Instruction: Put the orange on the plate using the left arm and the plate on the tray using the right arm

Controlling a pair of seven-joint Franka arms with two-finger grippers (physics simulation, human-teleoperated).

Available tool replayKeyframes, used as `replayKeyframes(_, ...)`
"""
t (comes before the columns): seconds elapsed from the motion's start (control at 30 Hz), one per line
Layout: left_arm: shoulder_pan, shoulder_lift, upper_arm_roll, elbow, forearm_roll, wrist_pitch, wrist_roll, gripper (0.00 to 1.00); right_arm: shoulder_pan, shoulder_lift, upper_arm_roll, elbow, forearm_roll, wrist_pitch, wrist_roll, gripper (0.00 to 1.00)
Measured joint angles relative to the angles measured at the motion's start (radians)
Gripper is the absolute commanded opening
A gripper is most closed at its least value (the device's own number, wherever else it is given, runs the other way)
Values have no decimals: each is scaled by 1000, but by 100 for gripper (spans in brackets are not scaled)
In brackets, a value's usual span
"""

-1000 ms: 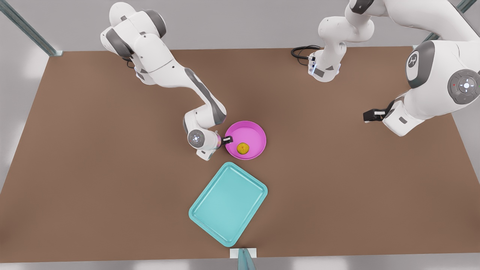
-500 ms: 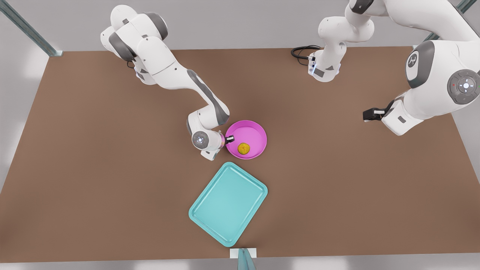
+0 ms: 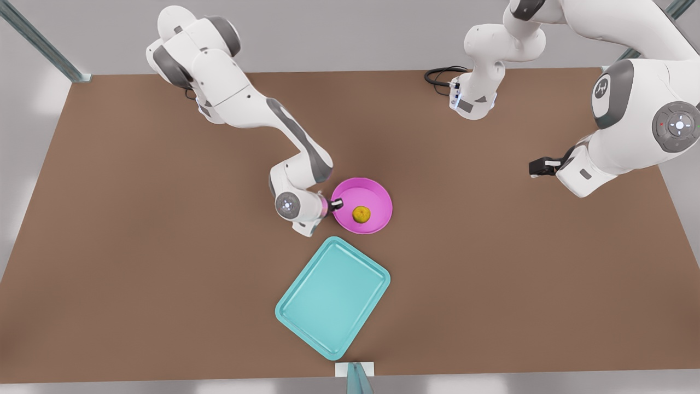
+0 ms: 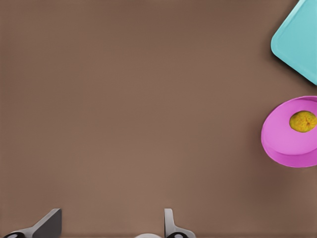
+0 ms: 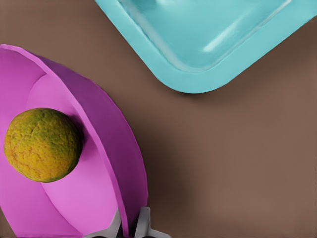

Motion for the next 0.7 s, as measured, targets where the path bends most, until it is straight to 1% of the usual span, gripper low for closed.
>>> replayKeyframes(0.23,0,0,0,0,1,0,3,100,-37,1,0,91,31,-15,-1,21)
replayKeyframes(0.37,0,0,0,0,1,0,5,100,-81,30,-9,168,59,-15,-1,21)
replayKeyframes(0.43,0,0,0,0,2,0,6,100,-115,71,-15,226,67,-12,-1,21)
replayKeyframes(0.63,0,-1,0,0,6,-1,8,100,-181,261,-37,500,89,-5,0,21)
replayKeyframes(0.7,0,-1,0,0,8,-1,8,100,-195,312,-38,550,94,7,0,21)
